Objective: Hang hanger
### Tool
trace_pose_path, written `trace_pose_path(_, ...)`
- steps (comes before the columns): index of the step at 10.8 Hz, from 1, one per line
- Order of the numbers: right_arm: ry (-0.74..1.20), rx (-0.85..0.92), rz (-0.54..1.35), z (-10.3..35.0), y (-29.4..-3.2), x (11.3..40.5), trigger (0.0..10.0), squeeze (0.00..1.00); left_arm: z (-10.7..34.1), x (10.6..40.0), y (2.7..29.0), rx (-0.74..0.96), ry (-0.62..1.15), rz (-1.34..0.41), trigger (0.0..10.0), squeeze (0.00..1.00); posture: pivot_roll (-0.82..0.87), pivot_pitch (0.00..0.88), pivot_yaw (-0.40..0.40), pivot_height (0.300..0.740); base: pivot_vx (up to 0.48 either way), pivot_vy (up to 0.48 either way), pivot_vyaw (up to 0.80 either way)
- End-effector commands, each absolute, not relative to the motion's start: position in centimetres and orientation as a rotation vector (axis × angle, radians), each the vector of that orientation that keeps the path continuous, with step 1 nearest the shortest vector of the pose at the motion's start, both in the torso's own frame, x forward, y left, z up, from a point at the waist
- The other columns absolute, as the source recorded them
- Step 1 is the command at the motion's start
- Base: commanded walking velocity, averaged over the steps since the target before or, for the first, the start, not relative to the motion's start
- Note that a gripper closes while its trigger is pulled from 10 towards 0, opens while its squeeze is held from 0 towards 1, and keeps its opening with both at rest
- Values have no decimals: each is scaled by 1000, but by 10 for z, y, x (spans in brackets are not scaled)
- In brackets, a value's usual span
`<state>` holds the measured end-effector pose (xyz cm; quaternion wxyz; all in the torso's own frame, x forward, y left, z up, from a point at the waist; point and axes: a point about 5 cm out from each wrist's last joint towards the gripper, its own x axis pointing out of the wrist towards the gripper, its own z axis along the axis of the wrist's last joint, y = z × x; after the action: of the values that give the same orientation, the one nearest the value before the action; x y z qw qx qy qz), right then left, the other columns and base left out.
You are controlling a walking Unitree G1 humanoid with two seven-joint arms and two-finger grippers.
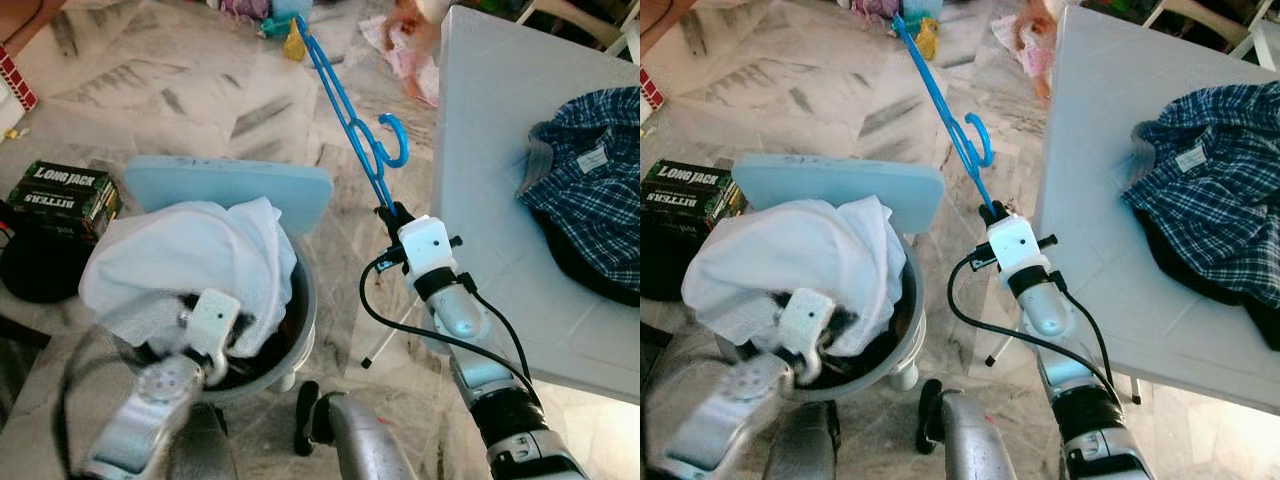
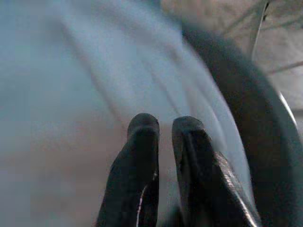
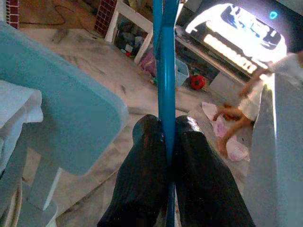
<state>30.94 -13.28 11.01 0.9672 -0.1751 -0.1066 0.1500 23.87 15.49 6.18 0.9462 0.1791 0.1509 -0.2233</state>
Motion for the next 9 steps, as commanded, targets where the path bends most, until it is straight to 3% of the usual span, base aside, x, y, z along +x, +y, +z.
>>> trace_pose_path(1,-157,-361,302,95,-136,305,10000,0,78,245,148,427,170,-460,10000,1000,79,227,-164,740,0,0,0)
trace_pose_path(3,-157,-365,305,95,-137,306,10000,0,106,266,174,440,27,-277,10000,1000,78,231,-163,740,0,0,0)
trace_pose_path(4,-157,-367,302,95,-138,306,10000,0,104,274,198,331,86,-136,10000,1000,74,234,-163,740,0,0,0)
trace_pose_path(7,-154,-375,307,94,-141,301,10000,0,90,294,254,316,234,35,10000,1000,44,245,-179,740,0,0,0)
trace_pose_path(8,-152,-382,307,94,-145,298,10000,0,93,302,283,267,260,180,10000,1000,36,244,-183,740,0,0,0)
trace_pose_path(9,-151,-385,307,94,-146,298,10000,0,88,303,287,236,314,183,10000,1000,32,243,-184,740,0,0,0)
